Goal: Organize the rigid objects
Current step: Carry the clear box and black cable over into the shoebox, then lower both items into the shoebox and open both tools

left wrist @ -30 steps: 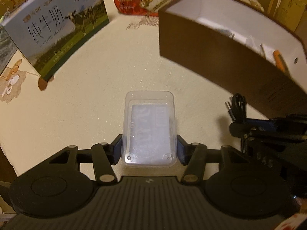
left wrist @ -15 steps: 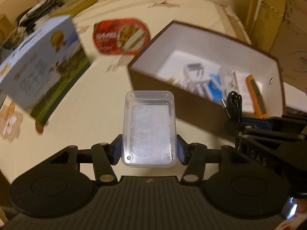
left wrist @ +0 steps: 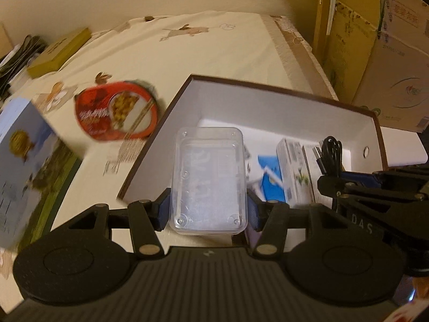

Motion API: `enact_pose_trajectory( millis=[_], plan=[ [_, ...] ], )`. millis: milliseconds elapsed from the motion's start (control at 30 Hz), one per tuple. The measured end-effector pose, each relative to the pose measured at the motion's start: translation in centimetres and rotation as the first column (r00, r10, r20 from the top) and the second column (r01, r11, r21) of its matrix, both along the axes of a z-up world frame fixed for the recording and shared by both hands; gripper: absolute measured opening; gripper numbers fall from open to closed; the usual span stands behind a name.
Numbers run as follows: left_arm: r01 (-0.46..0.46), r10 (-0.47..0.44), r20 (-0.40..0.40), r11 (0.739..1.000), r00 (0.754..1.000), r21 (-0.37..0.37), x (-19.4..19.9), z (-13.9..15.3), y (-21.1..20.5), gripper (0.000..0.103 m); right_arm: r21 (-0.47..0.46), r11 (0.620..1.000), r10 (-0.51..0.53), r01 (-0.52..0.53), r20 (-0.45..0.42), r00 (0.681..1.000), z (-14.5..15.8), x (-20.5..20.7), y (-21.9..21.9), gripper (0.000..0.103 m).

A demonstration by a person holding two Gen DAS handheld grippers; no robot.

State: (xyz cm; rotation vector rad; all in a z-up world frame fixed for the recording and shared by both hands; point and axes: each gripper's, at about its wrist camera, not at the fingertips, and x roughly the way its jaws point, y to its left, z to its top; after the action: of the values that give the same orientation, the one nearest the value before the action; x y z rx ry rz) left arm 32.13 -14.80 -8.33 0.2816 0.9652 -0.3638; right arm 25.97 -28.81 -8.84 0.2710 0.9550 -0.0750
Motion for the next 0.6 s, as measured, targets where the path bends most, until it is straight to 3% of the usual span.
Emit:
enact_pose_trajectory(
  millis=[600],
  plan=[
    [0.06, -0.058, -0.025, 0.995, 0.998, 0.076, 7.2, -4.5, -3.3, 0.052, -0.016, 0.998, -0.064, 0.063, -0.061, 0.996, -4.3, 6.6, -1.6, 0.013]
  ],
)
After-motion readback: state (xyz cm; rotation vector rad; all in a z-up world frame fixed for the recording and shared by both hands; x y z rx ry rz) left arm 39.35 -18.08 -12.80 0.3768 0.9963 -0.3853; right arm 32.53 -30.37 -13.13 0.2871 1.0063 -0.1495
